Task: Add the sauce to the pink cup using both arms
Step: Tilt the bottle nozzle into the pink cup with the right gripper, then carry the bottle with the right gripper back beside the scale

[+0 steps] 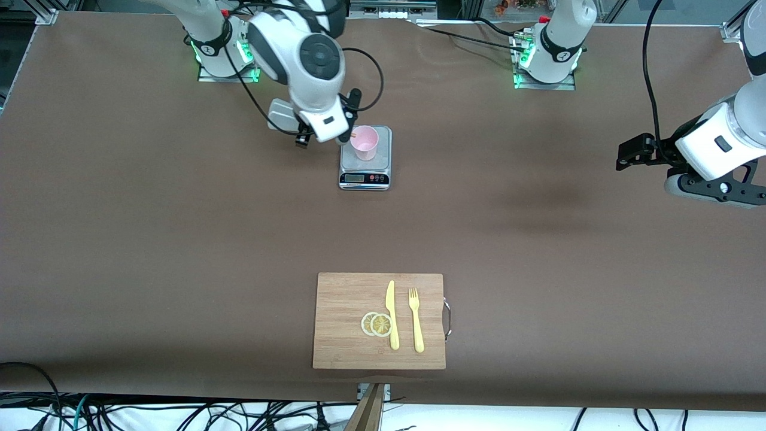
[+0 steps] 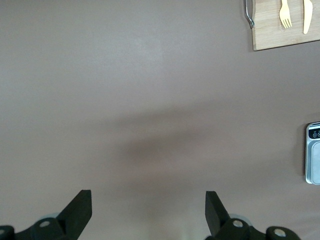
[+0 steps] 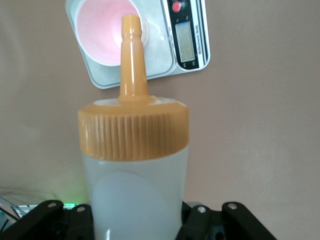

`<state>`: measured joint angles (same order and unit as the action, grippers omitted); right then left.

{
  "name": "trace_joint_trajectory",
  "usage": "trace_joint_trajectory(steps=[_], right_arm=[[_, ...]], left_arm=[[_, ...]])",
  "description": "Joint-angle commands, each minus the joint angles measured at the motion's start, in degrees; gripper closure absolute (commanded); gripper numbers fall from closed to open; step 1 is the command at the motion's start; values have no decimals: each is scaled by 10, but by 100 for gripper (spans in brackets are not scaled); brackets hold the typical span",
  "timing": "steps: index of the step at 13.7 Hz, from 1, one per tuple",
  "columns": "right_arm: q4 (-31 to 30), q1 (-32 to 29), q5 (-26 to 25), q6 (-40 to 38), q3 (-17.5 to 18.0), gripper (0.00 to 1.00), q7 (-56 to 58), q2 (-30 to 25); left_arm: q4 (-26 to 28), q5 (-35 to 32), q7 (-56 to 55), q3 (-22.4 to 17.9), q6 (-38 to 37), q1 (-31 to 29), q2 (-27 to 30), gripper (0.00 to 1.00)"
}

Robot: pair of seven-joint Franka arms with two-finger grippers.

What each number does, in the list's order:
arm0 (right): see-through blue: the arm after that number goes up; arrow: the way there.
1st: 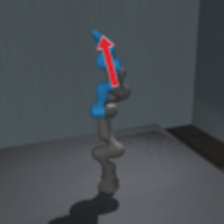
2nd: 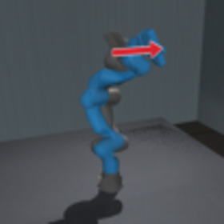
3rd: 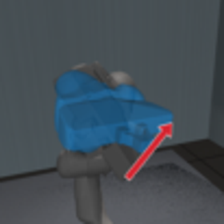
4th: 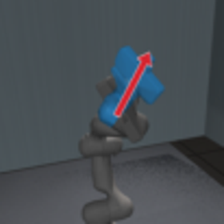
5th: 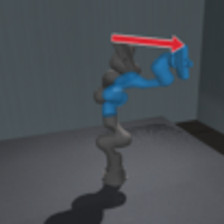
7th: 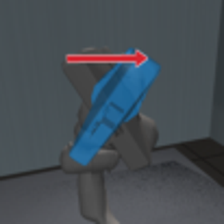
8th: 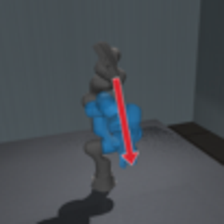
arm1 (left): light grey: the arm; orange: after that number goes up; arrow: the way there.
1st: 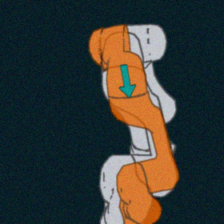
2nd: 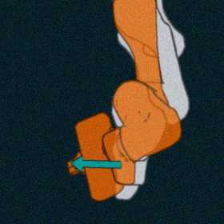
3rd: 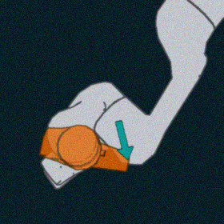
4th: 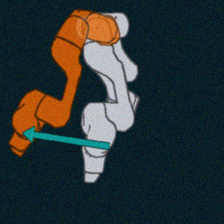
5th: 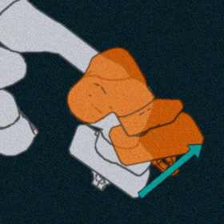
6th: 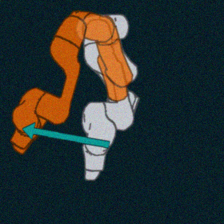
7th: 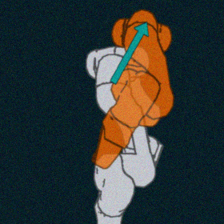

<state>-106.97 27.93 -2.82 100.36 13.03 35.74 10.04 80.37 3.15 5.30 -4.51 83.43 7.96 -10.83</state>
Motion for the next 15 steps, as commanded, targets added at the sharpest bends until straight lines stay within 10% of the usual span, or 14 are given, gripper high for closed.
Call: trace_joint_trajectory(steps=[1, 11, 15], right_arm=[[3, -78, 67, -14, 5, 85, 93, -41], [40, -356, 338, -41, -7, 85, 517, 33], [35, -393, 436, -91, -87, 85, 794, 125]], left_arm=[[-19, -2, 10, -2, -7, 2, -9, 0], [-19, -1, 10, -1, -7, 3, -9, 0], [-19, -1, 10, -1, -7, 4, -10, 0]])
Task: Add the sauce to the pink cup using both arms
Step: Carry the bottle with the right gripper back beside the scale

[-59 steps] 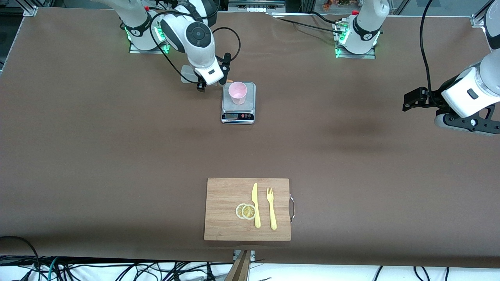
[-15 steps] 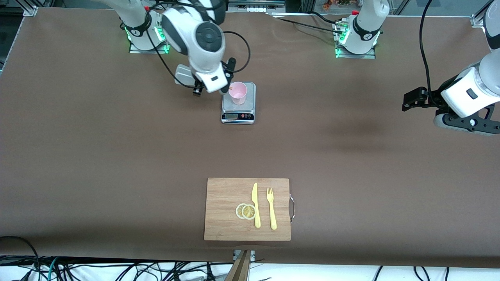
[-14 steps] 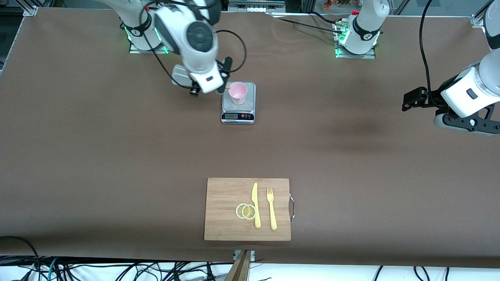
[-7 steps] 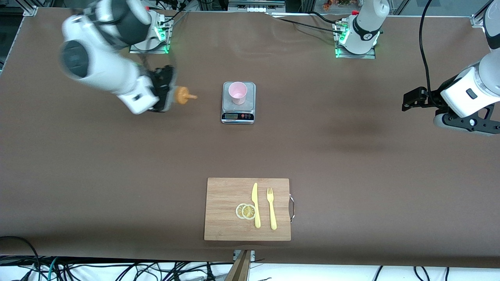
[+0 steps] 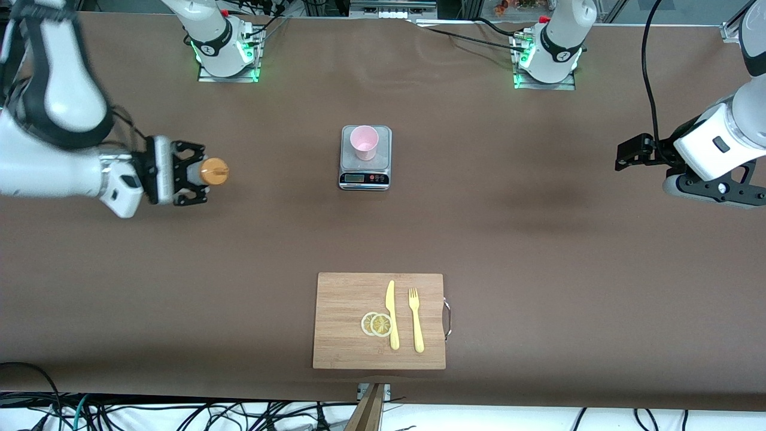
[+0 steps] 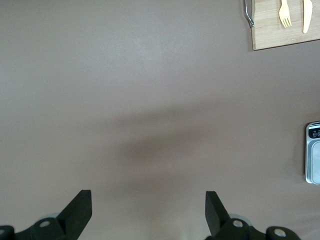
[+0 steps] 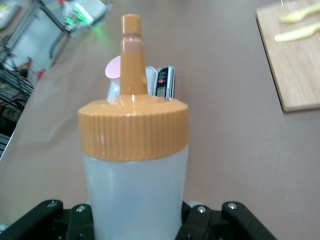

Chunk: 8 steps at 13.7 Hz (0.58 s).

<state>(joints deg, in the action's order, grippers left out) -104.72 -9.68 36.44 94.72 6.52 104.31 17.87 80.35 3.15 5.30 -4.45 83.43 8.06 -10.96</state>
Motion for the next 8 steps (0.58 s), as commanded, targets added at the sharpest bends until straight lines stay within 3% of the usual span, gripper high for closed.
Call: trace_joint_trajectory(steps=[1, 4, 8], right_arm=[[11, -29, 57, -44, -31, 85, 175, 76], [7, -51, 85, -52, -50, 85, 320, 152], [7, -59, 157, -72, -62, 85, 468, 247]], left_arm=[[-19, -1, 11, -2, -7, 3, -9, 0], [-19, -1, 11, -2, -7, 2, -9, 0], [-19, -1, 11, -2, -7, 2, -9, 0]])
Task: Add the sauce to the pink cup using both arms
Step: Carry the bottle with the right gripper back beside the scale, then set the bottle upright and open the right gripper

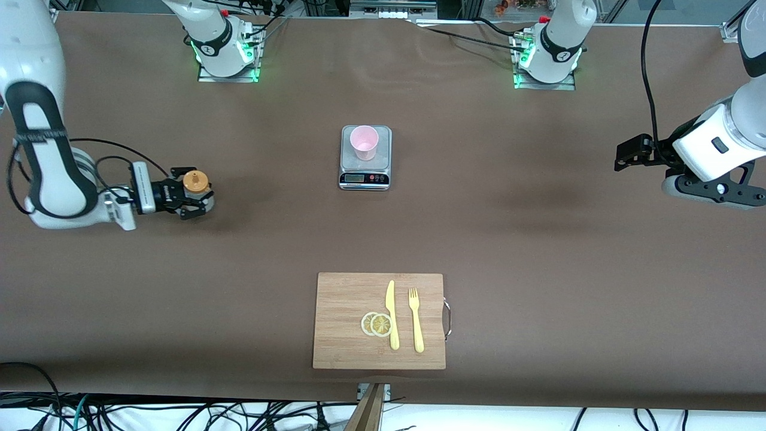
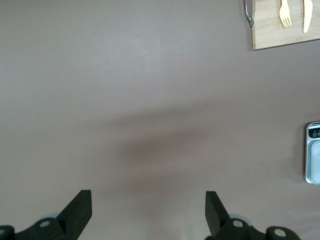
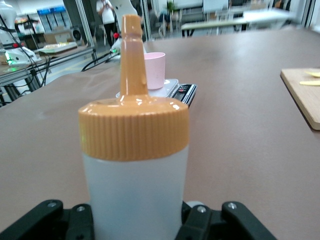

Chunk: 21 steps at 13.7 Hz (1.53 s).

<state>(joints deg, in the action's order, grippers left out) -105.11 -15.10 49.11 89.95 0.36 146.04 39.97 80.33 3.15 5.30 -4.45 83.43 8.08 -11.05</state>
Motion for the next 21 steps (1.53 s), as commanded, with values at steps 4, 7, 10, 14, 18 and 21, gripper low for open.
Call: trace_joint_trajectory(steps=[4, 7, 10, 14, 18, 21], right_arm=[[10, 2, 103, -44, 4, 84, 121, 73], [10, 6, 136, -43, 21, 84, 133, 92], [10, 13, 157, -50, 25, 77, 131, 100], [17, 12, 151, -80, 14, 0, 95, 96], [43, 12, 72, -122, -51, 0, 91, 75], [54, 11, 9, -115, -70, 0, 34, 14]], left_arm=[[-18, -1, 12, -2, -7, 2, -8, 0], [-18, -1, 12, -2, -7, 2, -9, 0], [-18, -1, 11, -2, -7, 2, -10, 0], [-18, -1, 14, -3, -7, -4, -10, 0], [-19, -1, 14, -3, -7, -3, -11, 0], [-19, -1, 13, -2, -7, -2, -11, 0]])
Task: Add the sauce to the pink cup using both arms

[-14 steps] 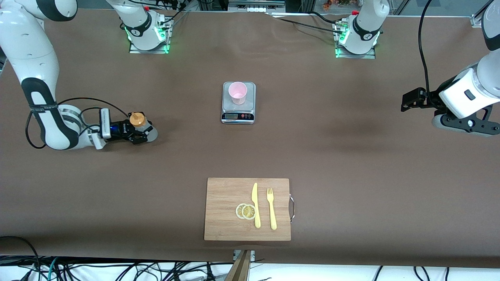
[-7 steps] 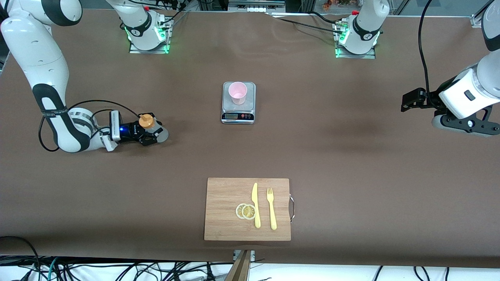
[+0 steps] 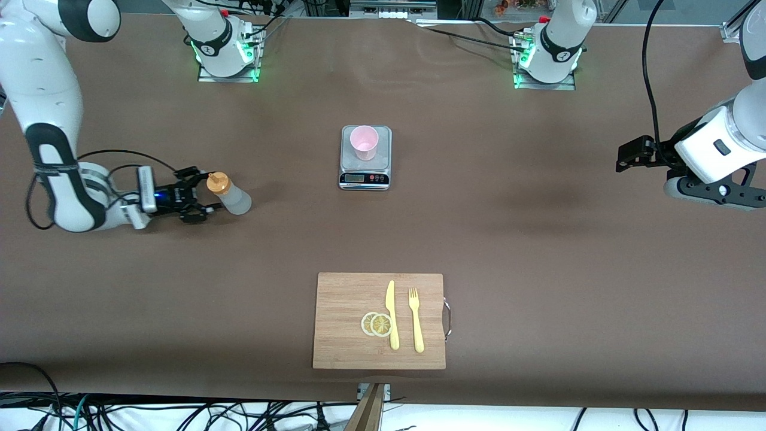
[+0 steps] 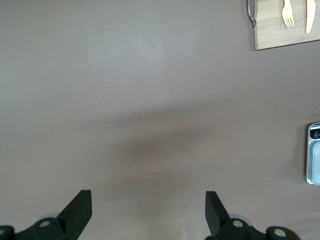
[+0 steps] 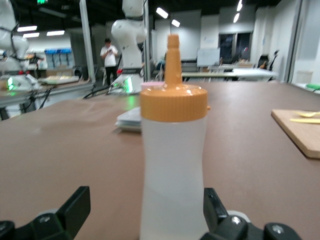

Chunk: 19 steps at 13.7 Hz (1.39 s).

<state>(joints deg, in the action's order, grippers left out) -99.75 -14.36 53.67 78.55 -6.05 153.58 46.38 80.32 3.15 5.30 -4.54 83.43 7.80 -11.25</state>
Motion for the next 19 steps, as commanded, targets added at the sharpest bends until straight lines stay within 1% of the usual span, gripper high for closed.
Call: trace_joint_trajectory(steps=[1, 3, 5, 9, 10, 11, 13, 14, 15, 16, 19], right_arm=[[1, 4, -65, 8, -6, 0, -83, -85], [-7, 5, -127, 54, -7, 0, -177, -169], [-15, 9, -170, 80, -4, 0, -296, -230], [-31, 65, -264, 149, 0, 0, -581, -343], [-32, 76, -289, 158, 8, 0, -657, -365], [-32, 86, -331, 173, 16, 0, -735, -391], [-33, 96, -405, 185, 46, 0, -918, -442], [-33, 106, -440, 185, 57, 0, -1014, -462], [-33, 109, -456, 180, 62, 0, -1089, -476], [-32, 111, -465, 179, 68, 0, -1141, -490], [-30, 129, -506, 171, 68, 0, -1314, -525]], left_arm=[[-19, 0, 13, -2, -7, 0, -9, 0], [-19, -1, 13, -2, -6, 0, -10, 0], [-19, 0, 13, -2, -5, 0, -10, 0], [-20, 0, 12, -2, -5, 0, -11, 0], [-20, -1, 12, -2, -5, 0, -11, 0], [-20, 0, 12, -2, -5, 0, -11, 0], [-20, 0, 12, -1, -5, 0, -11, 0], [-20, 0, 12, -2, -5, 0, -11, 0], [-20, 0, 12, -2, -5, 0, -11, 0], [-20, 0, 12, -2, -5, 0, -11, 0], [-20, 0, 12, -1, -5, 0, -11, 0]])
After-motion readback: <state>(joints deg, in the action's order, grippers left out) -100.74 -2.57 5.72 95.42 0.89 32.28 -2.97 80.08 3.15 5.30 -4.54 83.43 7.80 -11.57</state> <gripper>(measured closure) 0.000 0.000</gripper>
